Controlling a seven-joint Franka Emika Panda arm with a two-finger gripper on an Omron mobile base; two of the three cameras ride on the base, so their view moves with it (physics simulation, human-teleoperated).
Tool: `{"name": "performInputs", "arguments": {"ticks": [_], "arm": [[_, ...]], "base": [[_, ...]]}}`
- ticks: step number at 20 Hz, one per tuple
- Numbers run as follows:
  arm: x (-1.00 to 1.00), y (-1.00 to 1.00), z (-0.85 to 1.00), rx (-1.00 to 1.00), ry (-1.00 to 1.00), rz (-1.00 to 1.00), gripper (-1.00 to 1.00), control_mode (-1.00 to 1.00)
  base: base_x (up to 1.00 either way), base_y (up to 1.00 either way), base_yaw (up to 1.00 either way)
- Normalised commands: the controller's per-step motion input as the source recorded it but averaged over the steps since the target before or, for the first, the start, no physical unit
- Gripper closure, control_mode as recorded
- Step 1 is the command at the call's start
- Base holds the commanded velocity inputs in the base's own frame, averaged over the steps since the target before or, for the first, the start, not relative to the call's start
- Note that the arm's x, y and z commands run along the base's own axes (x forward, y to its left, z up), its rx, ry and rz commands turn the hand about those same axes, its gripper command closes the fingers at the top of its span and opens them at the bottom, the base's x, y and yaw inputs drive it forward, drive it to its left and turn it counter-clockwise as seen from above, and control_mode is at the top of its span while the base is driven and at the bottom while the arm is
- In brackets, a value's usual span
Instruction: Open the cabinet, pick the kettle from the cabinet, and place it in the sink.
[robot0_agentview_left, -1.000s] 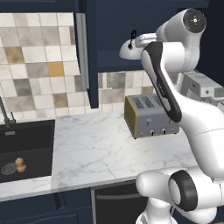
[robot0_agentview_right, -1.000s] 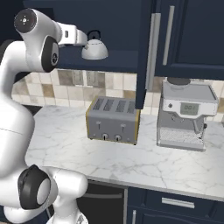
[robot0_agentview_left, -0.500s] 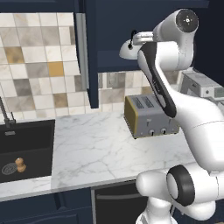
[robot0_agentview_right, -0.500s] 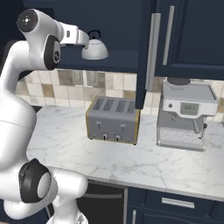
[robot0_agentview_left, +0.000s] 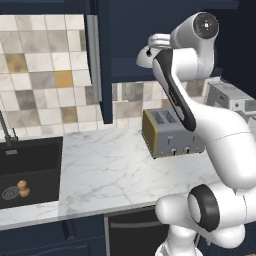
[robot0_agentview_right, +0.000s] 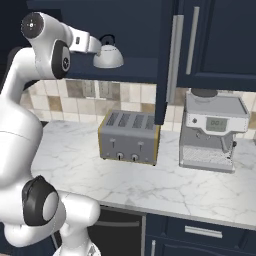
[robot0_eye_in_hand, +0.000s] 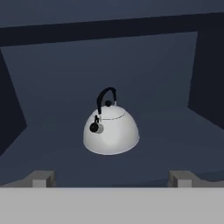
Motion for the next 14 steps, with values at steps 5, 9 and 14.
{"name": "performInputs", "arguments": {"ticks": [5,9,14], "arm": [[0.12,0.12,-0.09,0.07,-0.03,0.00,-1.00,-1.00],[0.13,0.11,-0.08,0.04,-0.01,0.00,-1.00,-1.00],[0.23,0.04,0.00,0.01,0.00,0.00,-1.00,-1.00]], "base": [[0.00,0.00,0.00],[0.00,0.00,0.00],[0.00,0.00,0.00]]}}
